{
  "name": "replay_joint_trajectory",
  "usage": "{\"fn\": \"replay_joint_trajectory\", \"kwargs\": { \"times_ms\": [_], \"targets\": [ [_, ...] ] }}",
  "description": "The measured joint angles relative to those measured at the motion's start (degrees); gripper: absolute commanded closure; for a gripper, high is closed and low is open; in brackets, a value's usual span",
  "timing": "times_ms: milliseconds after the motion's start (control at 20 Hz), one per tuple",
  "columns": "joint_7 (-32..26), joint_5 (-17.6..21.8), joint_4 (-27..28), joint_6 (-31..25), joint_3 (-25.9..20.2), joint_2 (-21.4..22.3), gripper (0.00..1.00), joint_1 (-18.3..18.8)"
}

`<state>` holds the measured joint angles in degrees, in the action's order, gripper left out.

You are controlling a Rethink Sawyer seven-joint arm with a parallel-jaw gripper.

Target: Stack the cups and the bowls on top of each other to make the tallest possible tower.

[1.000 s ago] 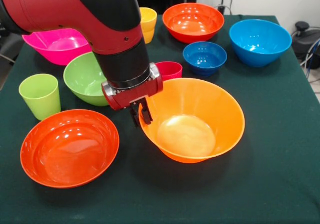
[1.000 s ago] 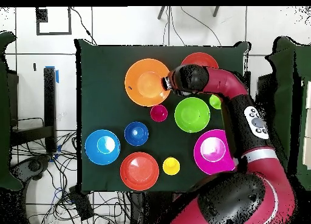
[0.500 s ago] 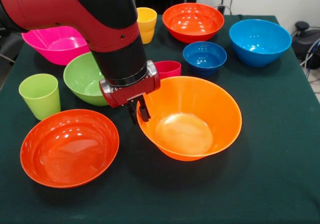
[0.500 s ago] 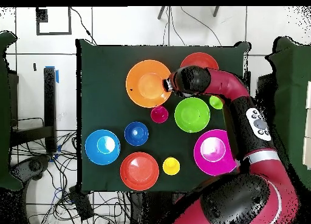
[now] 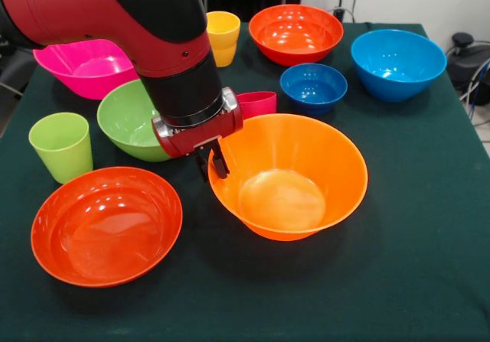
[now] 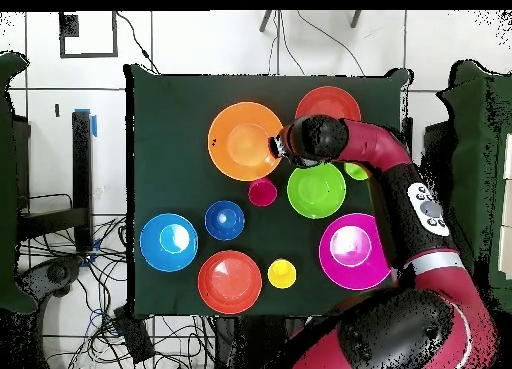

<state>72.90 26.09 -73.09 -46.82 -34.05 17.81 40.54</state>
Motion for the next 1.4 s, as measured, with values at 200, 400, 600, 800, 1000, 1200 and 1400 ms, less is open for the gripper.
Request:
{"fn": "replay_joint_trajectory", "kwargs": {
  "times_ms": [200, 400, 600, 800, 1000, 1200, 1400],
  "targets": [
    [0.00, 0.30, -0.49, 0.00, -0.16, 0.01, 1.00, 0.29],
    [0.00, 0.30, -0.65, 0.00, -0.40, 0.01, 1.00, 0.49],
    [0.00, 0.30, -0.72, -0.01, -1.00, -0.01, 1.00, 0.93],
    [0.00, 0.32, -0.77, -0.01, -1.44, -0.06, 1.00, 1.29],
    [0.00, 0.61, -0.92, -0.02, -1.73, -0.11, 1.00, 1.65],
    [0.00, 0.64, -1.06, -0.02, -1.91, -0.12, 1.00, 1.92],
    [0.00, 0.65, -1.18, -0.02, -2.13, -0.12, 1.00, 2.19]
  ]
}}
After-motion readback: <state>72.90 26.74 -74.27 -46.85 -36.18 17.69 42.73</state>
